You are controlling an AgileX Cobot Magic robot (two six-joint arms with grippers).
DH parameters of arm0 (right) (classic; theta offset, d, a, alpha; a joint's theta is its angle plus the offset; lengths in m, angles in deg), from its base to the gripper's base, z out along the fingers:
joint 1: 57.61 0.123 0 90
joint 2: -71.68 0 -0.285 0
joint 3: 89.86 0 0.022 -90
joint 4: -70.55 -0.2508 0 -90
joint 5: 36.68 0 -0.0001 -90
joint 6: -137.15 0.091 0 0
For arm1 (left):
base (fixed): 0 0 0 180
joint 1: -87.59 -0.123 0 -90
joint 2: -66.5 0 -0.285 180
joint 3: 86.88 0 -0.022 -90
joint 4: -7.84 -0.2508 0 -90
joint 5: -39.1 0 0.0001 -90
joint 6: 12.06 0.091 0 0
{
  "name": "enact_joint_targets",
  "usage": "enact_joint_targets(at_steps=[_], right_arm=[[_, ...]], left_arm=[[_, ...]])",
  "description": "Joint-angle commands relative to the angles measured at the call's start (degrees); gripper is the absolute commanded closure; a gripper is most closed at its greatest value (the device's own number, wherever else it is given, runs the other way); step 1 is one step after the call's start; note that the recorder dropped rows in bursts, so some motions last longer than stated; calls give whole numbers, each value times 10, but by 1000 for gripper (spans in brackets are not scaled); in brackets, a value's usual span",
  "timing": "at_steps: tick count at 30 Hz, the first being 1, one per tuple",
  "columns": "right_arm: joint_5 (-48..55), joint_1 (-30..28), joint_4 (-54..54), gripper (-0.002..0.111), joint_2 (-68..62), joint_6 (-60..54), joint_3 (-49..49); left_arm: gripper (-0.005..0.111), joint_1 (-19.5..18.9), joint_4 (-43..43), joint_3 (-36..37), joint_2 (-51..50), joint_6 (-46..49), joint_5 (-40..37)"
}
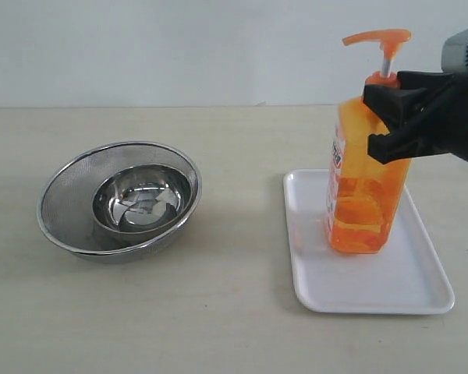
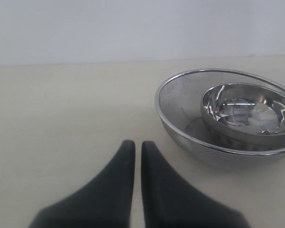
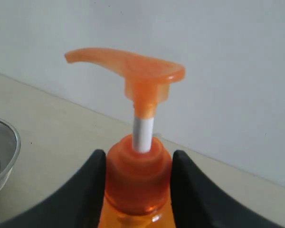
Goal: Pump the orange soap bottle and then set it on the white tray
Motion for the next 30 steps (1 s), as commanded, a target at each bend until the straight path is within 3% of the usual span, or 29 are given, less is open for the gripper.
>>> enact_joint_targets(at_steps=[1, 17, 22, 30], right_arm=[[-58, -2, -13, 108, 6, -6, 8], [-29, -2, -32, 108, 6, -14, 8], [-14, -2, -84, 106, 6, -14, 8], [-7, -2, -35, 66, 6, -14, 8]], left_arm=[[102, -1, 6, 2, 1, -4, 1], [102, -1, 6, 2, 1, -4, 1], [102, -1, 6, 2, 1, -4, 1], [102, -1, 6, 2, 1, -4, 1]])
